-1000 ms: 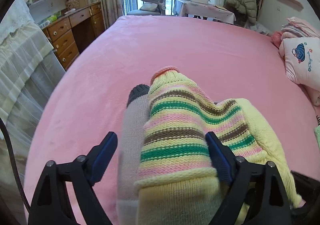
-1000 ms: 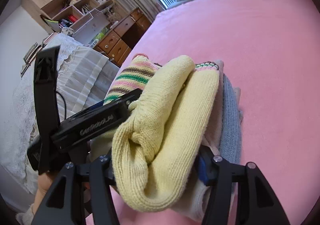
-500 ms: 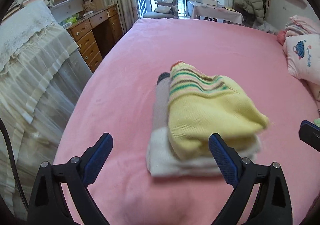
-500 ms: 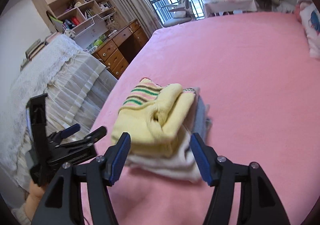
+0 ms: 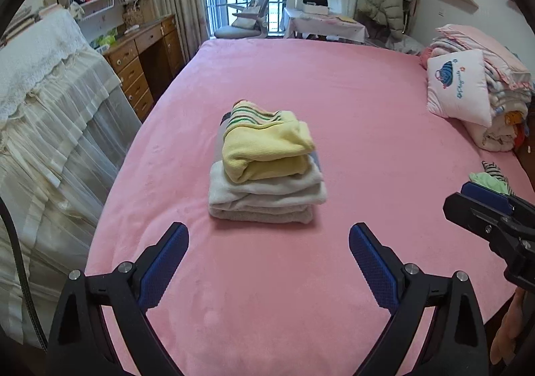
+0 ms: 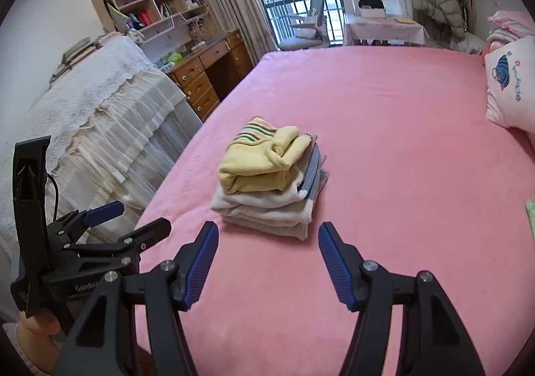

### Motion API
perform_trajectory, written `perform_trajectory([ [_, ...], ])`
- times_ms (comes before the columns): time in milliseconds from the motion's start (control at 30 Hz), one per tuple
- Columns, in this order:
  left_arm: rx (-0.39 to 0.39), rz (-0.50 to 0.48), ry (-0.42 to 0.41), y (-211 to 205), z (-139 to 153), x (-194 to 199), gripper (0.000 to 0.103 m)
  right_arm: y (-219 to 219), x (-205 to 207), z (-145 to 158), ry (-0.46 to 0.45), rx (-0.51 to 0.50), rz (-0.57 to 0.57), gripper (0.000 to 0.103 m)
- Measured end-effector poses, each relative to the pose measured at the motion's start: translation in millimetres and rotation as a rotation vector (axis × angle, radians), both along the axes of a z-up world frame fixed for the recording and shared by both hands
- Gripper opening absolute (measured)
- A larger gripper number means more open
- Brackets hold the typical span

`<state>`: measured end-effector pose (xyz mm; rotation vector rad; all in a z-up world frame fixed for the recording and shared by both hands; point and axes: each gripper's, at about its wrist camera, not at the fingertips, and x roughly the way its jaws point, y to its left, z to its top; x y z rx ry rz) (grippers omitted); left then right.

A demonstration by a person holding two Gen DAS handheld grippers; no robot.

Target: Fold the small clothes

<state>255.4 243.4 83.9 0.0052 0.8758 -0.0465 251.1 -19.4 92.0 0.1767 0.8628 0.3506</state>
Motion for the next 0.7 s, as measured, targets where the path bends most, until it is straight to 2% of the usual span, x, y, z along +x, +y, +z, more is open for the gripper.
perform_trajectory([
  [167, -0.037, 0.010, -0.017, -11.1, 29.0, -46.6, 0.097, -18.8, -40.7, 28.1, -0.017, 0.028, 0.011, 0.063],
  [333, -0.088, 0.030, -0.020, -18.5, 44.7, -87.1, 0.098, -34.1, -79.0, 39.4, -0.049, 0.012, 0.025, 0.063],
  [433, -0.108, 0.047, -0.023, -23.7, 42.4, -107.5, 0.101, -48.3, -107.0, 34.4, -0.059, 0.012, 0.024, 0.062],
  [533, -0.128, 0.049, -0.048, -34.4, 35.2, -136.8, 0.102, -61.5, -138.5, 22.5, -0.086, -0.033, 0.001, 0.063],
  [700, -0.094, 0.051, -0.099, -63.8, 16.2, -178.4, 0.102, -80.8, -185.8, 0.1, -0.099, -0.089, -0.042, 0.063],
])
